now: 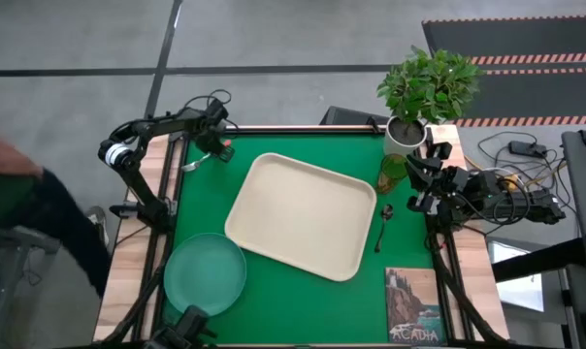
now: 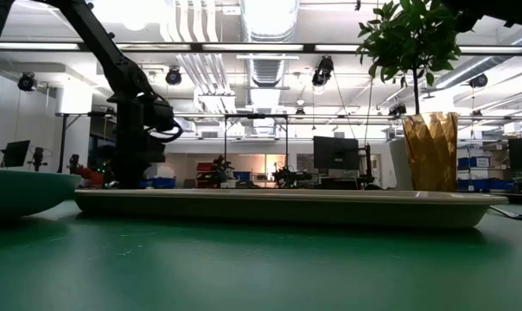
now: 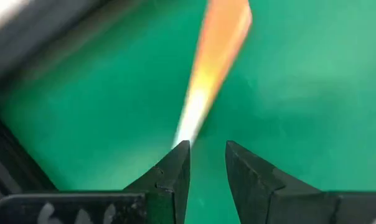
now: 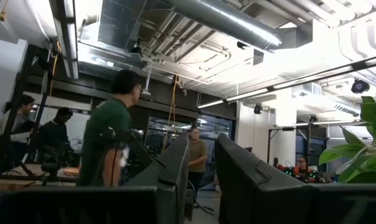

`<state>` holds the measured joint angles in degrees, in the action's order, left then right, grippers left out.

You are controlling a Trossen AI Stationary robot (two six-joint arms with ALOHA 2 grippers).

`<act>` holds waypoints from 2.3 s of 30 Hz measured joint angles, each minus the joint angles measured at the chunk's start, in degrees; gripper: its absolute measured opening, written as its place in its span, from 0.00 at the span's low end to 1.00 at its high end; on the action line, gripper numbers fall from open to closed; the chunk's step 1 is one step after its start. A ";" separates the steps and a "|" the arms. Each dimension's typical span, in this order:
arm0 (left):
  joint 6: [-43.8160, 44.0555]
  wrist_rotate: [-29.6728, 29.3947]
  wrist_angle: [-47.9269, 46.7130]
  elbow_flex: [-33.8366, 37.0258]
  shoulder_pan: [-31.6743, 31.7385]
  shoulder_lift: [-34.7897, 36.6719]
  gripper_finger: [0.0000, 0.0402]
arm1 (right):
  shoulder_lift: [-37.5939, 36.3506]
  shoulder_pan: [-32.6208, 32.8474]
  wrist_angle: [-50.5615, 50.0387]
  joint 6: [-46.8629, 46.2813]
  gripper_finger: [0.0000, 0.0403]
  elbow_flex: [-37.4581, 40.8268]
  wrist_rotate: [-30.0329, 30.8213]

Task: Pick and place plate/cup/fork/spoon on tray
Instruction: Put the orange fork on the left of the white tray

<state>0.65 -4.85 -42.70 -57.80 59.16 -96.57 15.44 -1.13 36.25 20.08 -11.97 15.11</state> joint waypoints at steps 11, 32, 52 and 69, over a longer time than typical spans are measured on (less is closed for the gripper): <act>3.08 -1.86 -5.84 -1.08 -0.02 0.06 0.30 | 0.00 0.01 -0.49 0.07 0.17 -0.02 0.00; 9.63 -7.58 -4.24 -0.73 -0.33 -1.17 0.15 | -0.01 0.01 -1.20 3.13 0.17 -0.02 0.05; 6.39 -7.67 -3.50 -1.16 -2.08 -3.61 0.01 | -0.05 -0.01 -1.20 3.06 0.17 -0.02 0.03; -5.46 -10.46 -4.36 -2.27 -20.76 18.37 0.00 | -0.07 0.00 -4.43 2.32 0.17 -2.14 0.01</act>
<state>-4.81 -15.31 -47.05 -60.07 38.40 -78.21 15.38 -1.14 31.82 22.39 -14.10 15.11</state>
